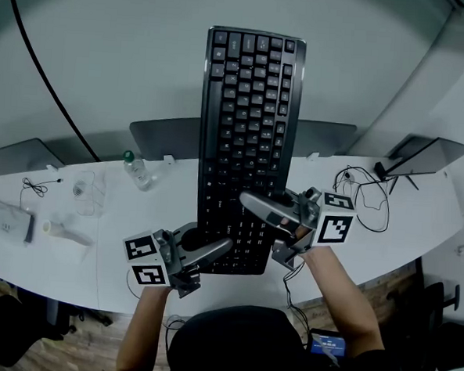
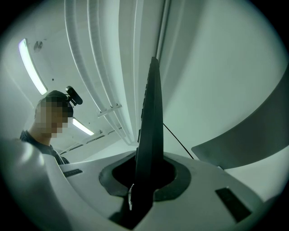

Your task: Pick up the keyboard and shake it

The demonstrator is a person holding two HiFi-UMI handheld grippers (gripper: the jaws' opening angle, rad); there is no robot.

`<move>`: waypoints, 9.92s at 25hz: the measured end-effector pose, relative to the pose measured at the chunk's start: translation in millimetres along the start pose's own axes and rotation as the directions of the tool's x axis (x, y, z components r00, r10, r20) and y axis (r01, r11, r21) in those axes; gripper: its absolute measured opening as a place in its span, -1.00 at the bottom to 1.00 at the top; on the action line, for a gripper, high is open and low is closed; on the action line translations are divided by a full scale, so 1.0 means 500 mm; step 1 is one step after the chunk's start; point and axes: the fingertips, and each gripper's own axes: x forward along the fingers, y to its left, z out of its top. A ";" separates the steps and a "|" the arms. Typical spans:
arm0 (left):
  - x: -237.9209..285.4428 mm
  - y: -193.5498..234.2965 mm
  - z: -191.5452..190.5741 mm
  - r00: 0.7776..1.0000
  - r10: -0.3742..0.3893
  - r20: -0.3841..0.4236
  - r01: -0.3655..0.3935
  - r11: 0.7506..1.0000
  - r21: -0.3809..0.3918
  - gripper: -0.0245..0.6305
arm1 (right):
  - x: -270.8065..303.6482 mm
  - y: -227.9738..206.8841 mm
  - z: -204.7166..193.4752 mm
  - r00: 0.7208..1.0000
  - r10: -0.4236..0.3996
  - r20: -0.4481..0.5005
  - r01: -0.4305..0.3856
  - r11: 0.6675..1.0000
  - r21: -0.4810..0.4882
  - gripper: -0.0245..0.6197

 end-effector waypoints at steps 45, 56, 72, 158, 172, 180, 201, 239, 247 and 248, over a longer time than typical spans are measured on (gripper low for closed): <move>-0.028 0.035 0.009 0.996 0.086 -0.001 -0.085 0.988 0.126 -0.56 | -0.001 -0.006 0.001 0.997 -0.066 -0.045 0.061 0.991 -0.115 -0.68; -0.067 0.083 0.064 0.951 0.307 0.035 -0.302 0.901 0.311 -0.49 | -0.011 -0.030 0.001 0.967 -0.202 -0.153 0.155 0.949 -0.274 -0.68; -0.085 0.065 0.132 0.922 0.371 0.113 -0.384 0.830 0.405 -0.48 | -0.027 -0.101 -0.042 0.759 -0.589 -0.278 0.275 0.676 -0.683 -0.68; -0.061 0.208 -0.057 0.347 0.923 -0.165 0.275 0.067 0.959 -0.63 | -0.069 -0.188 -0.204 0.236 -0.964 -0.118 -0.390 0.017 -0.921 -0.67; -0.066 0.211 -0.063 0.315 0.930 -0.190 0.217 0.125 0.968 -0.68 | -0.067 -0.194 -0.211 0.256 -0.962 -0.095 -0.418 -0.022 -0.908 -0.60; -0.071 0.218 -0.059 0.297 0.934 -0.199 0.193 0.145 0.970 -0.68 | -0.047 -0.190 -0.199 0.321 -0.946 -0.048 -0.409 -0.093 -0.908 -0.44; -0.169 0.289 -0.019 0.188 0.964 -0.185 0.026 0.184 0.983 -0.68 | -0.068 -0.142 -0.095 0.347 -0.935 0.068 -0.296 -0.178 -0.938 -0.37; -0.051 0.095 0.180 0.798 0.602 0.028 -0.507 0.645 0.572 -0.68 | -0.026 -0.097 -0.042 0.612 -0.781 -0.128 0.242 0.338 -0.909 -0.41; -0.050 0.075 0.195 0.840 0.541 0.047 -0.486 0.711 0.508 -0.68 | -0.014 -0.091 -0.053 0.677 -0.710 -0.194 0.272 0.485 -0.831 -0.41; -0.051 0.070 0.196 0.846 0.531 0.052 -0.482 0.718 0.502 -0.68 | -0.011 -0.089 -0.056 0.685 -0.700 -0.203 0.270 0.502 -0.822 -0.40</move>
